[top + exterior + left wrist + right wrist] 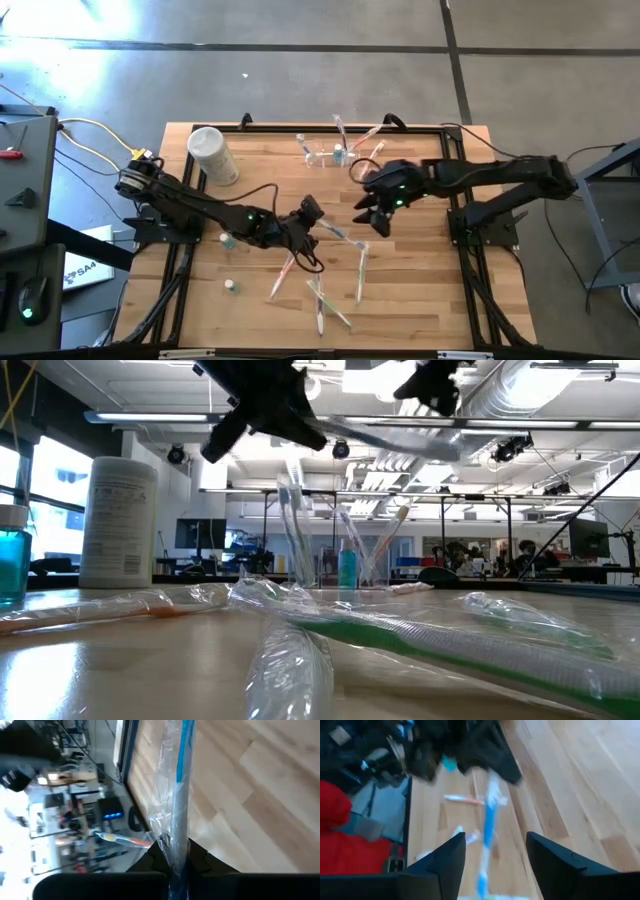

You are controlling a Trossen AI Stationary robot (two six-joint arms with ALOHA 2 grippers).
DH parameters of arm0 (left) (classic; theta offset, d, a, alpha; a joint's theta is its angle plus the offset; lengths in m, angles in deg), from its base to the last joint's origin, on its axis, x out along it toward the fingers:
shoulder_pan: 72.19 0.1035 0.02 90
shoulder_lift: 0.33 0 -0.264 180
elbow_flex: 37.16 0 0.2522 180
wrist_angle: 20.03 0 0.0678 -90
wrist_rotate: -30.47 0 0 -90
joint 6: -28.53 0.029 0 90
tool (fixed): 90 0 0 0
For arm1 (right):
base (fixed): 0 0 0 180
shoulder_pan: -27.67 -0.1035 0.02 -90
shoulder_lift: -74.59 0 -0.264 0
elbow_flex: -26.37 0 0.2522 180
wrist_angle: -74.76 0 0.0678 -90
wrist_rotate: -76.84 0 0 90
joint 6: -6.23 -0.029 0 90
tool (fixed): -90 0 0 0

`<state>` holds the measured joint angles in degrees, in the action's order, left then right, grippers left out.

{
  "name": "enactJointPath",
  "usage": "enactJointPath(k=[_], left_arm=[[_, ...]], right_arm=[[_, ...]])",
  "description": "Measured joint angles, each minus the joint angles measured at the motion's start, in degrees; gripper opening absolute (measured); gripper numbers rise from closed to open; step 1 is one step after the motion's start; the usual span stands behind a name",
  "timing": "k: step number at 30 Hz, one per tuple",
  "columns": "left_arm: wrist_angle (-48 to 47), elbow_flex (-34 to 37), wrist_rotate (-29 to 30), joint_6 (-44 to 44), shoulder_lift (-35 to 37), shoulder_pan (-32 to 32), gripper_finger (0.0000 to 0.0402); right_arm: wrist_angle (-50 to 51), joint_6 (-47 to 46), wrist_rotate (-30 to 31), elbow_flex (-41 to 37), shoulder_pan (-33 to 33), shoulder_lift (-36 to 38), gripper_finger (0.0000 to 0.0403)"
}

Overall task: Pick & Place toothbrushing station
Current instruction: Put the blue toothbrush into the transparent organizer

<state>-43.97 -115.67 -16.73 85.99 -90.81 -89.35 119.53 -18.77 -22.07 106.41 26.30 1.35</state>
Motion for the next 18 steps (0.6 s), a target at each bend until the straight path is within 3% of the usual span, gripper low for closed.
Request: enactJointPath(k=[4,9,14,18], left_arm=[[-4.06,0.03,-10.79,-8.48,5.41,2.07,0.0008],[-6.88,0.03,-27.93,-21.17,13.99,8.27,0.0008],[-3.3,-0.11,-50.31,-33.19,17.8,17.18,0.0008],[1.22,0.01,-61.44,-39.86,16.57,21.97,0.0008]], right_arm=[[7.07,1.19,1.38,0.0,-0.34,4.67,0.0193],[14.53,1.27,8.49,-0.73,-2.72,8.72,0.0188],[12.5,1.29,11.17,-5.09,-5.29,10.18,0.0188],[4.19,2.36,13.0,-10.56,-6.86,10.07,0.0188]])
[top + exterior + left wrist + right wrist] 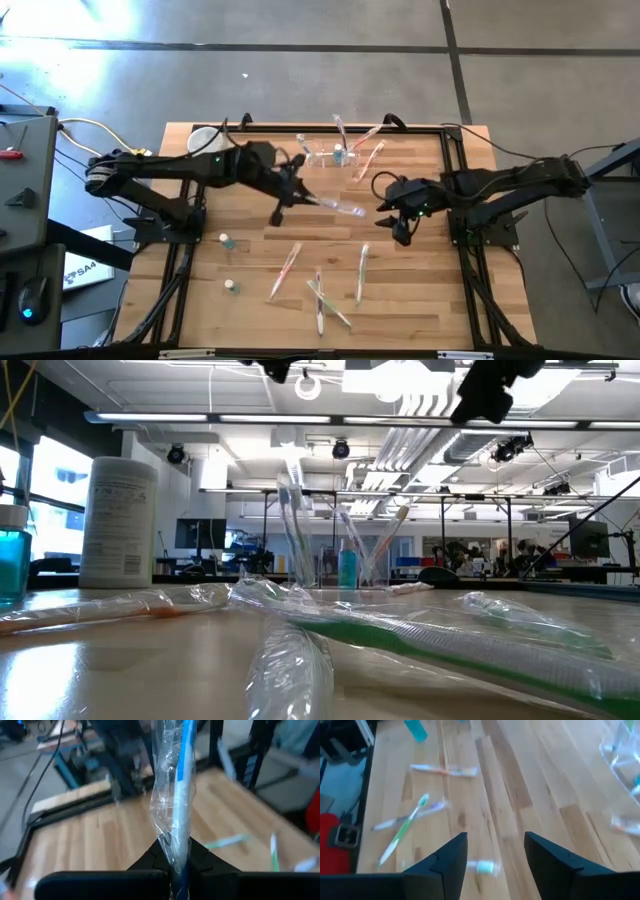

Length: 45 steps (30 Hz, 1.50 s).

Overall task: Pick & Place toothbrushing station
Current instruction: Put the blue toothbrush into the transparent organizer

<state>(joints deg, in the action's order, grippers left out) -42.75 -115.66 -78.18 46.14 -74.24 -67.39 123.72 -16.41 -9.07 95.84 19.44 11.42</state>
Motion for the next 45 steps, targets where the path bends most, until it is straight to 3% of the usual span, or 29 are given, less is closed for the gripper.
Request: enactJointPath(k=[5,8,12,18,28,40,45], left_arm=[[5.63,0.66,-6.13,-2.19,-3.04,0.79,0.0008],[16.62,5.23,-9.03,-3.43,-4.08,0.07,0.0008],[33.51,14.58,-7.56,-4.46,-4.17,-0.68,0.0008],[58.86,25.3,-7.16,-10.63,-4.16,-0.7,0.0008],[61.35,26.35,-4.64,-13.83,-7.02,-1.21,0.0008],[70.32,26.31,-4.58,-17.46,-13.99,-1.21,0.0008],[72.77,26.31,-2.47,-18.34,-16.77,-1.21,0.0008]], right_arm=[[-18.08,0.52,7.6,-7.15,-0.46,-0.42,0.0186],[-30.16,3.18,10.58,-11.29,-0.45,-0.44,0.0178],[-48.07,9.36,6.43,-16.54,-2.11,-0.51,0.0169],[-64.76,17.48,6.04,-21.44,-4.32,-1.17,0.0165],[-79.62,26.15,6.31,-21.83,-4.92,-9.22,0.0173],[-84.09,34.54,10.79,-21.81,-4.88,-10.45,0.029],[-85.01,34.77,10.94,-21.81,-4.79,-10.45,0.0306]])
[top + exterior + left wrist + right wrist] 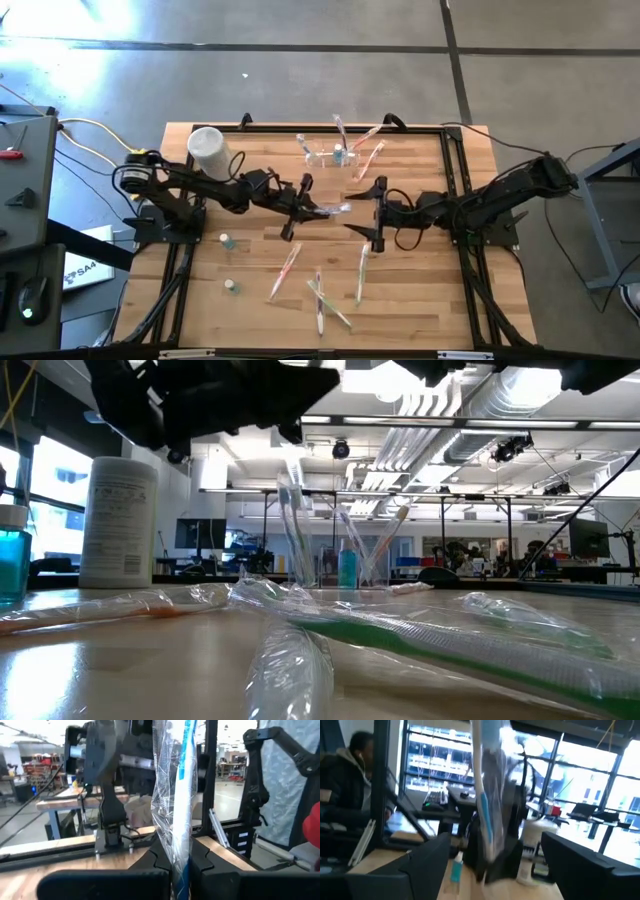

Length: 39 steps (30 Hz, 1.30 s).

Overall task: Pick & Place toothbrushing station
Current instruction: Put the blue toothbrush into the transparent organizer

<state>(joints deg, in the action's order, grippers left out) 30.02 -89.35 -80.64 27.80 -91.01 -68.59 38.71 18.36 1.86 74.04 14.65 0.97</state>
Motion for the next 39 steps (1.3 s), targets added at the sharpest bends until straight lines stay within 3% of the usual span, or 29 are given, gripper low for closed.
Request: enactJointPath(k=[14,26,32,39], left_arm=[[0.35,-6.2,1.37,-1.29,-7.56,0.0,0.0008],[-0.94,-8.12,1.86,-1.29,-8.86,0.01,0.0008],[-1.38,-8.13,2.24,-1.27,-8.86,0.02,0.0008],[-1.47,-8.12,2.25,-1.06,-8.86,0.0,0.0008]], right_arm=[[-2.4,2.71,0.06,0.0,0.04,0.0,0.0298],[-2.31,2.98,0.04,0.02,0.04,0.0,0.0292],[-2.05,2.98,0.04,0.04,0.04,0.0,0.0214],[-0.55,3.21,0.09,0.07,0.04,0.0,0.0048]])
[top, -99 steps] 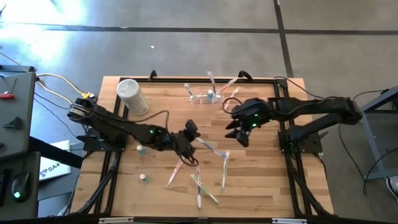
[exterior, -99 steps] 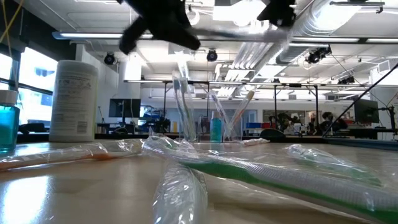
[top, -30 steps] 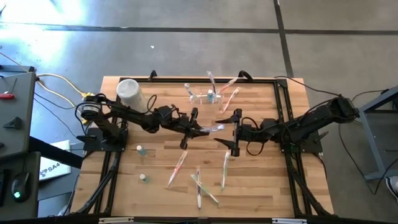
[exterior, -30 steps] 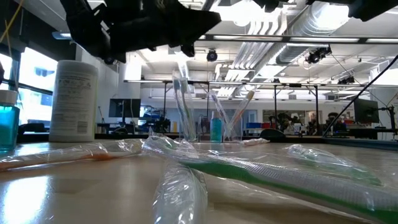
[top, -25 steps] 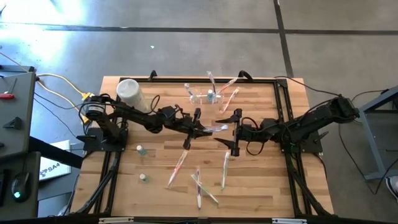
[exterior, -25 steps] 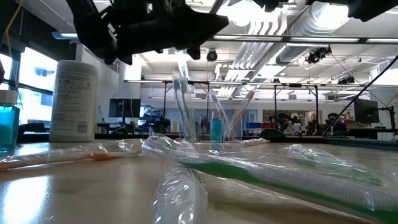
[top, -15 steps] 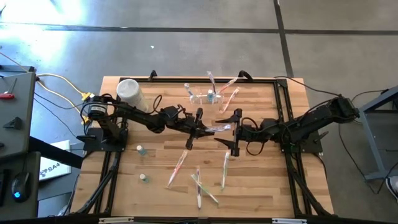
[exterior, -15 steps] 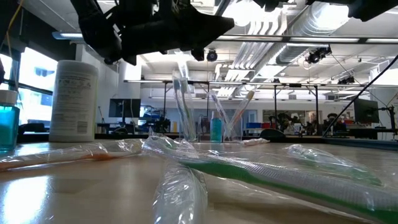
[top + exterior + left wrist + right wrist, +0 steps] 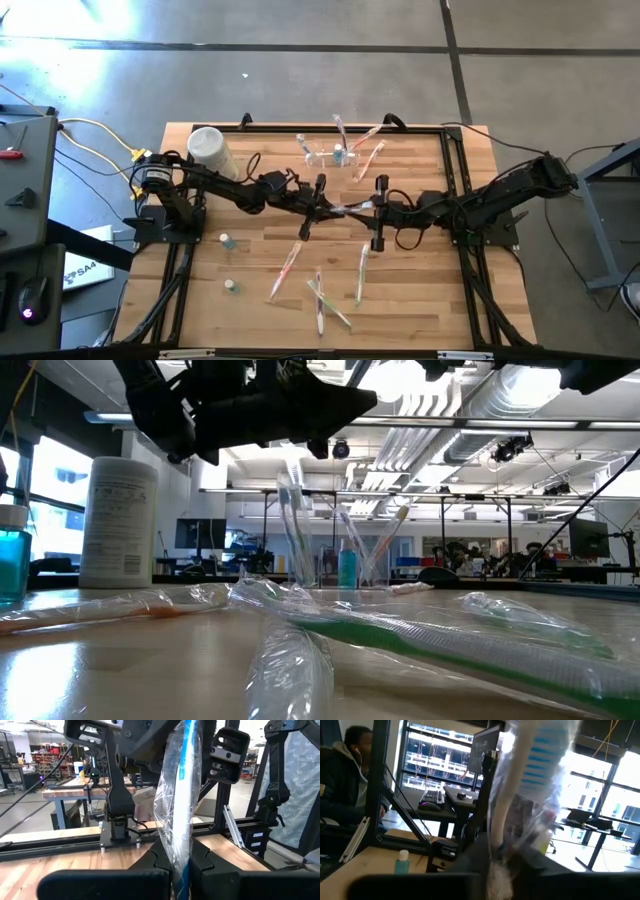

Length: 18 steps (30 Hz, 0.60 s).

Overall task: Pick & Place toothbrushing station
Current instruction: Put the blue toothbrush into the transparent organizer

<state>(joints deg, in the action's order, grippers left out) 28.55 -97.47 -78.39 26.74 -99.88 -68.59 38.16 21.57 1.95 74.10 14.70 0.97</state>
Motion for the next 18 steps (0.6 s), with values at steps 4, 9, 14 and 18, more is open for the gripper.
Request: enactJointPath(k=[4,9,14,18], left_arm=[[-1.3,0.01,0.13,-0.04,0.0,0.13,0.0023],[-2.2,-0.01,0.24,-0.02,0.0,0.13,0.0072],[-2.55,-0.01,-0.53,-1.19,0.0,0.13,0.0134],[-4.32,-0.01,-1.08,-5.99,0.0,0.13,0.0197]], right_arm=[[0.92,1.2,0.41,0.02,0.05,0.0,0.002],[1.71,1.11,2.47,0.02,-0.02,0.0,0.0019],[2.83,0.34,3.21,0.02,0.0,0.01,0.0019],[8.86,-3.33,7.1,0.02,0.02,1.61,0.0019]])
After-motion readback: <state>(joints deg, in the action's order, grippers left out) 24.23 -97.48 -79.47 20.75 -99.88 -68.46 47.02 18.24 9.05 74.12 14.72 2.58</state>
